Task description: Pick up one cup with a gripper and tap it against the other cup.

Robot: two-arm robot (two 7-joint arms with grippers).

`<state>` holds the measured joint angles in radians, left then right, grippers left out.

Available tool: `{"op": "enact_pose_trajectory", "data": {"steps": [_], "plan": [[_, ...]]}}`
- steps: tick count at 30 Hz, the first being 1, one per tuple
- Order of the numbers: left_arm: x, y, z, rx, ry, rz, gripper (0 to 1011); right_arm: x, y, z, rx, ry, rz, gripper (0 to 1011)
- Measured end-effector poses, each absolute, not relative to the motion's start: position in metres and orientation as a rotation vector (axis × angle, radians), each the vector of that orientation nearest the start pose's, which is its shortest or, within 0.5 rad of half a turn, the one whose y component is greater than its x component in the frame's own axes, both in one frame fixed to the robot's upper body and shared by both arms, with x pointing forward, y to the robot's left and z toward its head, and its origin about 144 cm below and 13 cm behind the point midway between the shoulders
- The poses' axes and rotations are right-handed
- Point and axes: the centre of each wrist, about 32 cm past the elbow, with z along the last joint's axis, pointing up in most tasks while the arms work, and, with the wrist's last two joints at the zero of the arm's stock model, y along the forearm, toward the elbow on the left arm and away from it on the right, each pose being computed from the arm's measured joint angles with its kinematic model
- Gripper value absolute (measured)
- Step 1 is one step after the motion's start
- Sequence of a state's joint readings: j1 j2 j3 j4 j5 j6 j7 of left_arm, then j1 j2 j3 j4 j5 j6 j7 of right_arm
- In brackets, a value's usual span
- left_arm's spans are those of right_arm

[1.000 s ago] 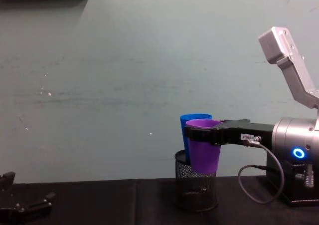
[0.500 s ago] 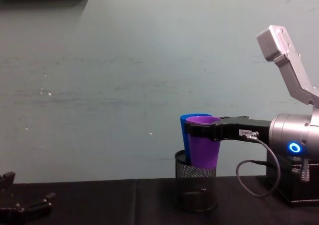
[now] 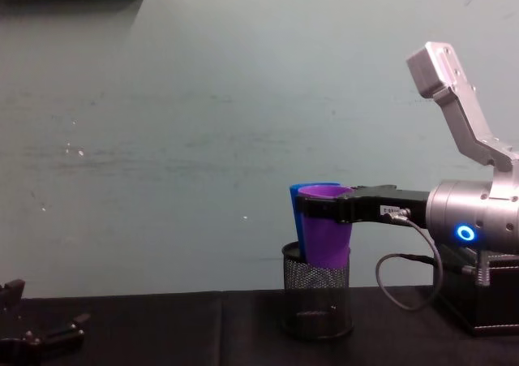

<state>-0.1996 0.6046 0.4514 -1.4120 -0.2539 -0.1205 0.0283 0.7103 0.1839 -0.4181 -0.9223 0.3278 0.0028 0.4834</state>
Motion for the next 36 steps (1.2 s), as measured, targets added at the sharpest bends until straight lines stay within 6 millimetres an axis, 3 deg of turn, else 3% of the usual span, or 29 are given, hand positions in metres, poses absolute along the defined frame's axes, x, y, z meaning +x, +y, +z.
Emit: {"op": "enact_pose_trajectory", "data": {"steps": [13, 36], "plan": [[0.4886, 0.3097, 1.1398, 0.304, -0.285, 1.248, 1000, 0.6462, -0.2139, 1.2232, -0.074, -0.039, -0.88, 736], [0.4886, 0.3097, 1.1398, 0.304, -0.285, 1.248, 1000, 0.6466, -0.2141, 1.2246, -0.074, -0.04, -0.878, 736]]}}
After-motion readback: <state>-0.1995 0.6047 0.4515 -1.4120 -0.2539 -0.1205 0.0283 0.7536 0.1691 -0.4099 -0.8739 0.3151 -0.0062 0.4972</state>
